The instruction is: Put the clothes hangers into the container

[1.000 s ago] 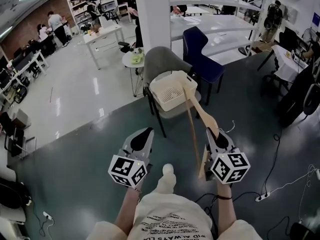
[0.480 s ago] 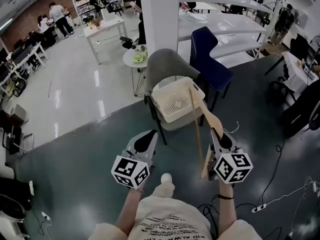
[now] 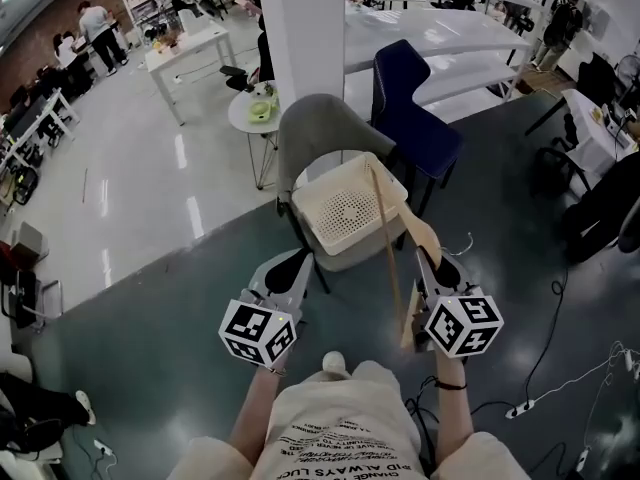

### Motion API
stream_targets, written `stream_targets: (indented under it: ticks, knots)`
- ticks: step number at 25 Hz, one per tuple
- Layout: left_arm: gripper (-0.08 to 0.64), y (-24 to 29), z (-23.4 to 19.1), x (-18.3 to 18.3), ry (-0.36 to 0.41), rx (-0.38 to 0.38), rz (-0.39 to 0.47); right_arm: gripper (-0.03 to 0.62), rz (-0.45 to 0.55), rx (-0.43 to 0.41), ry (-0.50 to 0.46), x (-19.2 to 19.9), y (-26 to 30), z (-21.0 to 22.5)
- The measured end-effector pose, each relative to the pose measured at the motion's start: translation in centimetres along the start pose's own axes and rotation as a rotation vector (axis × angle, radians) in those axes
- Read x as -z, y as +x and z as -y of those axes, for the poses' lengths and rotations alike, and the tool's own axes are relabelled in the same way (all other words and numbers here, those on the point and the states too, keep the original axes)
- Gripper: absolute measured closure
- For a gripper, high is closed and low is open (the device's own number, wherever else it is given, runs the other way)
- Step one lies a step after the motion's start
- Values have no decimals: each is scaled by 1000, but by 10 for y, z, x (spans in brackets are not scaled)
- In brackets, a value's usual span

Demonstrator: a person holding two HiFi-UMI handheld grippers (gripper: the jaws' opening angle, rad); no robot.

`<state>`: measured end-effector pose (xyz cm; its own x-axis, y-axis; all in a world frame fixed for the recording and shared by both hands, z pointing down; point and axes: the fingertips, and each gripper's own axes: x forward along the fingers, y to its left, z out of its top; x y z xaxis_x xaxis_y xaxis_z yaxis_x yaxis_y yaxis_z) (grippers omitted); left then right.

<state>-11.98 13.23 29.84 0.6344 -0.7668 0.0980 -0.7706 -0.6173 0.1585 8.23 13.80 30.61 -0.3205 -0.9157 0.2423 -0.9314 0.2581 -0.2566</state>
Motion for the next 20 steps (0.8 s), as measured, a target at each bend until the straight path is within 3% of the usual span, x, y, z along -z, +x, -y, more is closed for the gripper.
stream_targets:
  ticks: [10,20]
  knots:
    - [529,32,-24,14,-33,-4,-36,538,-25,14,13,1,35,22]
    - [529,94,-57,12,-60,-82,-57,538,-76,-74,2,-18,110,61]
